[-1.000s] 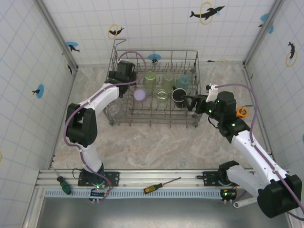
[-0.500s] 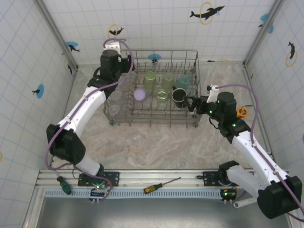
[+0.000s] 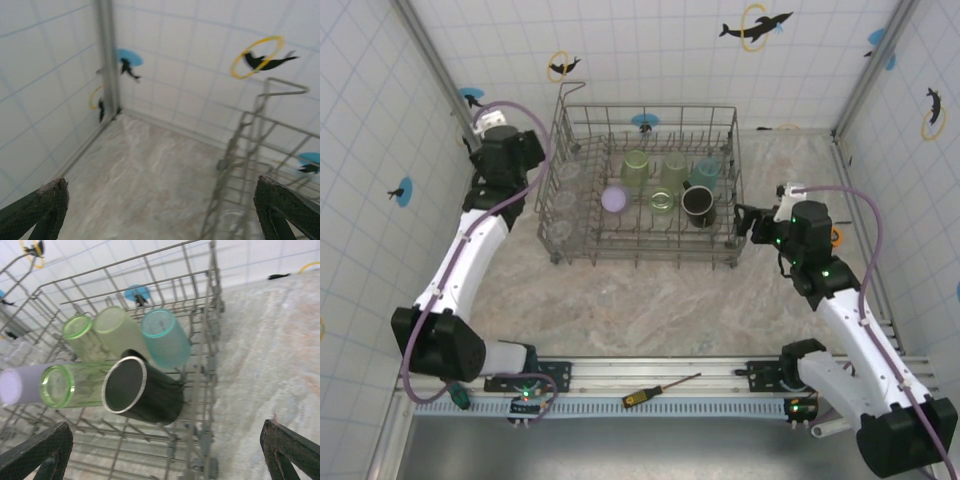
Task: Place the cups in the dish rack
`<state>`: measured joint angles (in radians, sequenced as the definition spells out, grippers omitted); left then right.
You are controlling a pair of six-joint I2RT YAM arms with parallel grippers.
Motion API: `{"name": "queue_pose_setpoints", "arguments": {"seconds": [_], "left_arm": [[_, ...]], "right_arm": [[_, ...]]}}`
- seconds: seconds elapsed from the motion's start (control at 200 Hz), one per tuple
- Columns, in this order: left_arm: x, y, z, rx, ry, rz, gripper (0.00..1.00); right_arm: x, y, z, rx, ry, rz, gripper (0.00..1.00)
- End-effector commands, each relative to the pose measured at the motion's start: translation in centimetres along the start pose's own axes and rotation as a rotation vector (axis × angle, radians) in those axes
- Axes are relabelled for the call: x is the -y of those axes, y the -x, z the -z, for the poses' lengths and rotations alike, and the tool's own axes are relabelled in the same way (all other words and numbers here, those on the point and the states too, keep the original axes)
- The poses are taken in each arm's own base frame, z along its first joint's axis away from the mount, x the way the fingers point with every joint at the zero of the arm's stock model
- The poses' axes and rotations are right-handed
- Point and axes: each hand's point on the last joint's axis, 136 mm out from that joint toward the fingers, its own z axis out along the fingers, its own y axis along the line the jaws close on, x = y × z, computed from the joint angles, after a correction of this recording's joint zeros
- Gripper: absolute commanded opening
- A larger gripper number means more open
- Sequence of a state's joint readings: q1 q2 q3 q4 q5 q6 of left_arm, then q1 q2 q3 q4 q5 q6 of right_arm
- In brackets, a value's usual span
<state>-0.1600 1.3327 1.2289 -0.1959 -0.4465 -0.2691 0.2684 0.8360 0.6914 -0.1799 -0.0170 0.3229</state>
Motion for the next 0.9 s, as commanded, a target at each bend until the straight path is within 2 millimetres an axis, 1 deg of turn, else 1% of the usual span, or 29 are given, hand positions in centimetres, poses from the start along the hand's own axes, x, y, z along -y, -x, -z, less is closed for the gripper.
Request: {"name": "queue_pose_setpoints", "arguments": {"seconds": [0.0, 0.145, 0.175, 0.245, 0.33, 0.35, 0.4, 0.49, 0.575, 0.656, 0.671, 0.686, 0.731, 0.896], "left_arm": [[-2.7, -2.2, 0.7, -0.054, 0.056, 0.074, 0.98], [-6.5, -2.9, 1.2, -0.057, 0.119, 0.137, 0.98], [-7.0, -3.0, 1.2, -0.059, 0.118, 0.154, 0.98], [-8.1, -4.1, 1.2, -0.078, 0.133, 0.17, 0.98], [-9.2, -6.3, 1.3, -0.112, 0.175, 0.149, 0.98], [-9.6, -7.8, 1.2, -0.138, 0.191, 0.134, 0.98], [-10.6, -10.0, 1.2, -0.168, 0.227, 0.103, 0.98], [-12.4, -13.4, 1.4, -0.18, 0.29, 0.074, 0.98], [-13.3, -16.1, 1.3, -0.202, 0.301, 0.07, 0.98], [-13.7, -17.8, 1.2, -0.214, 0.305, 0.069, 0.98], [-13.8, -18.1, 1.2, -0.215, 0.305, 0.066, 0.98], [-13.8, -18.4, 1.2, -0.215, 0.305, 0.064, 0.98], [-13.9, -19.2, 1.1, -0.205, 0.301, 0.062, 0.97], [-14.6, -21.5, 0.9, -0.148, 0.3, 0.086, 0.97]], "right_arm": [[2.9, -1.4, 0.2, -0.023, -0.119, 0.013, 1.0], [5.4, -1.9, 0.7, -0.012, -0.216, 0.004, 1.0], [6.1, -2.1, 0.8, -0.009, -0.24, 0.001, 1.0], [7.4, -2.6, 1.1, 0.004, -0.294, -0.008, 1.0], [8.6, -4.1, 1.1, 0.019, -0.331, 0.005, 1.0], [8.9, -4.4, 1.2, 0.026, -0.338, 0.015, 1.0], [9.6, -5.1, 1.2, 0.048, -0.359, 0.033, 1.0], [10.8, -6.1, 1.3, 0.068, -0.404, 0.039, 1.0], [11.7, -7.2, 1.2, 0.067, -0.429, 0.051, 1.0], [12.5, -8.3, 1.1, 0.08, -0.443, 0.064, 1.0], [12.5, -8.3, 1.0, 0.086, -0.443, 0.068, 1.0], [12.4, -7.9, 1.0, 0.115, -0.437, 0.071, 1.0], [12.7, -8.4, 0.9, 0.139, -0.437, 0.078, 1.0], [14.0, -9.2, 1.5, 0.244, -0.48, 0.084, 1.0]]}}
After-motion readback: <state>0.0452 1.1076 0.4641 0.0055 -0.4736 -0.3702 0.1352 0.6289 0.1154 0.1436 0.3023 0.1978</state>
